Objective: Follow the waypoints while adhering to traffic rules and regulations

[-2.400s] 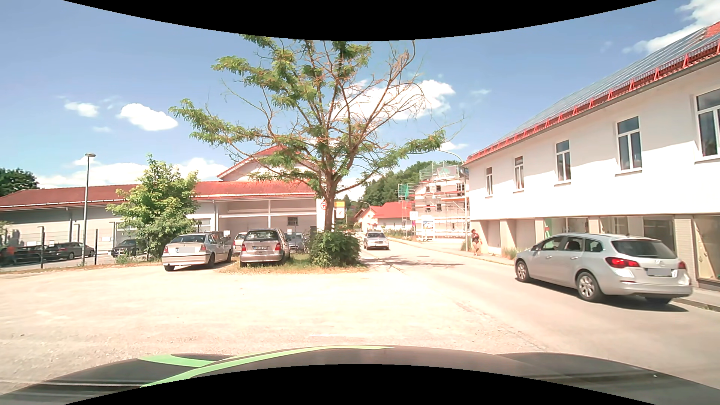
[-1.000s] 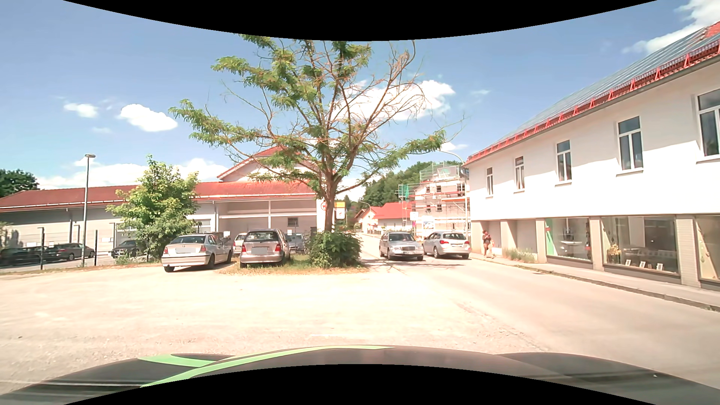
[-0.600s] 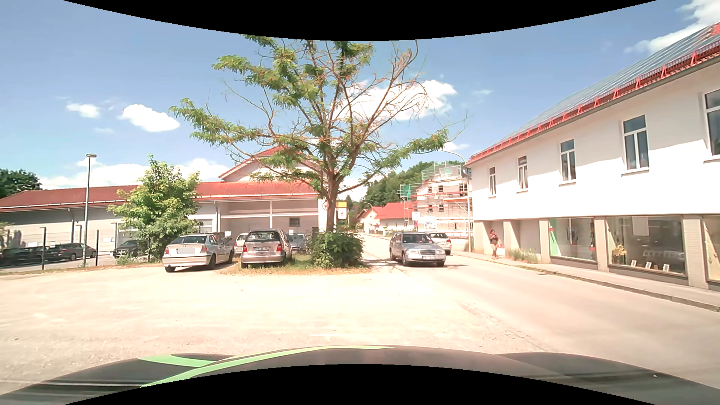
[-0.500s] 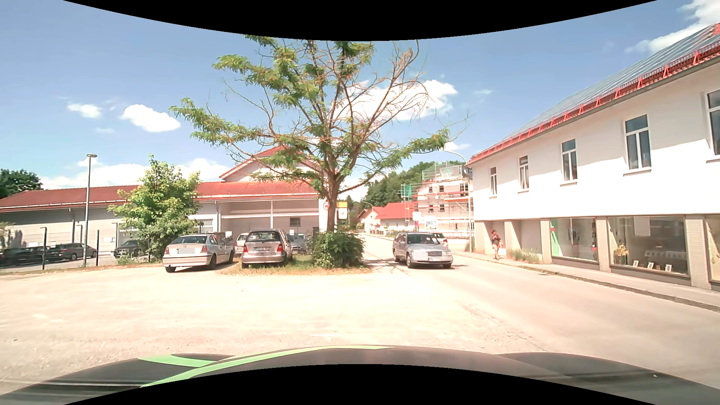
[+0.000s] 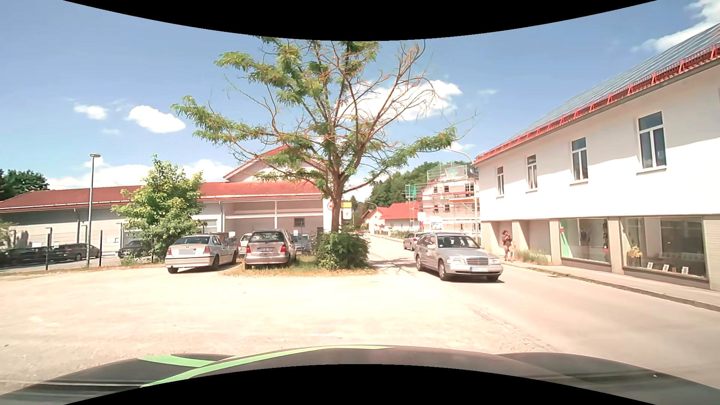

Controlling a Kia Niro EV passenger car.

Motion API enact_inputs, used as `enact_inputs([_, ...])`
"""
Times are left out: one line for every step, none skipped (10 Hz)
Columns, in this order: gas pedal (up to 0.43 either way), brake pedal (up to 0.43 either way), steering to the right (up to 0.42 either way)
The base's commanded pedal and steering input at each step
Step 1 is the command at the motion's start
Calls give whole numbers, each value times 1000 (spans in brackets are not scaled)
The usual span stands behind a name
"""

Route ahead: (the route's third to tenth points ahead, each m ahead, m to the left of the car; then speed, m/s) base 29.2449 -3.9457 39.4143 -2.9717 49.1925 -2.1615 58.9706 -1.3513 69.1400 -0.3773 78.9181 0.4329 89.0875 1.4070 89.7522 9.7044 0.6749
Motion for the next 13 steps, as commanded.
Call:
enact_inputs([0, 116, -183])
enact_inputs([0, 122, -178])
enact_inputs([0, 122, -174])
enact_inputs([0, 128, -167])
enact_inputs([0, 128, -162])
enact_inputs([0, 134, -156])
enact_inputs([0, 128, -147])
enact_inputs([0, 128, -137])
enact_inputs([0, 122, -129])
enact_inputs([0, 104, -122])
enact_inputs([0, 85, -109])
enact_inputs([0, 73, -94])
enact_inputs([0, 67, -80])
